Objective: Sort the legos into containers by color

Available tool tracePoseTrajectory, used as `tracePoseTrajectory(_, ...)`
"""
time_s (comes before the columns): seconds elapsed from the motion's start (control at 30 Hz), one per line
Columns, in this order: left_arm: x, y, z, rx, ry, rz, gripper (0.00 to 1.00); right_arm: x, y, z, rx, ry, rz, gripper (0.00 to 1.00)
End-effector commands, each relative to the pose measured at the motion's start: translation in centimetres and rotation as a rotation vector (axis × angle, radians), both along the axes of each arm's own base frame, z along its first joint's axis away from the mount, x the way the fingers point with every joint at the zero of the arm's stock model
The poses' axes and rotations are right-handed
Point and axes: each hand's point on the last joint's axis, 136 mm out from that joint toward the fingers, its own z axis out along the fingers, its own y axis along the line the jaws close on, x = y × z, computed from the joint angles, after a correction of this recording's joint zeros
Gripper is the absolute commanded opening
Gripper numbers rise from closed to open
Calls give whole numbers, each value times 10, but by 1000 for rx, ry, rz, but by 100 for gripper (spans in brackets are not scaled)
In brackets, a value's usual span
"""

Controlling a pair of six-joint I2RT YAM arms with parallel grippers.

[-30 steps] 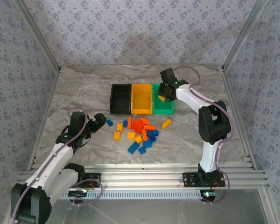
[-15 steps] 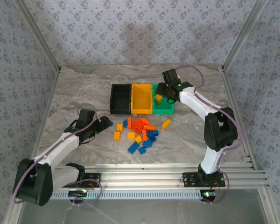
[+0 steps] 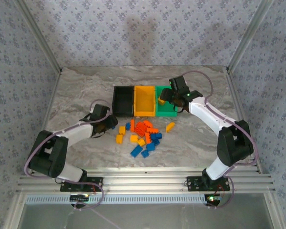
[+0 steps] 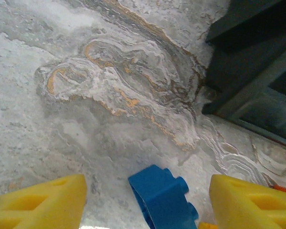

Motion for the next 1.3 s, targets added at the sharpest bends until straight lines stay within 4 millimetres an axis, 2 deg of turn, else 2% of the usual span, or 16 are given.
tracePoseTrajectory(0.0,11,0,1,26,-17,17,65,-3,-7,14,14,-38,-15,70)
tracePoseTrajectory(0.23,3,0,-11,17,18,16,48,-5,-14,15,24,-44,-38,70)
tracePoseTrajectory(0.27,1,0,-12,11,21,17,46,-11,-17,1,14,-16,-41,70)
tracePoseTrajectory(0.37,-5,-1,-15,-5,27,18,40,-13,-19,-4,17,-8,-51,70)
tracePoseTrajectory(0.5,-13,0,-16,-7,38,17,23,-16,-20,-9,17,3,-59,70)
tracePoseTrajectory(0.63,-21,4,-3,-14,19,21,18,-20,-24,-7,16,-1,-64,70)
tracePoseTrajectory(0.77,-21,6,38,-40,-66,22,17,-28,-28,-7,29,-6,-73,70)
tracePoseTrajectory(0.9,1,-5,90,-68,-175,-3,18,-39,-28,-15,49,3,-70,69)
tracePoseTrajectory(0.97,18,-12,104,-72,-199,-10,18,-46,-28,-21,51,17,-64,69)
tracePoseTrajectory(1.07,46,-27,110,-59,-216,-24,18,-56,-30,-28,48,30,-63,69)
tracePoseTrajectory(1.27,103,-55,102,9,-217,-56,18,-72,-38,-32,43,39,-67,70)
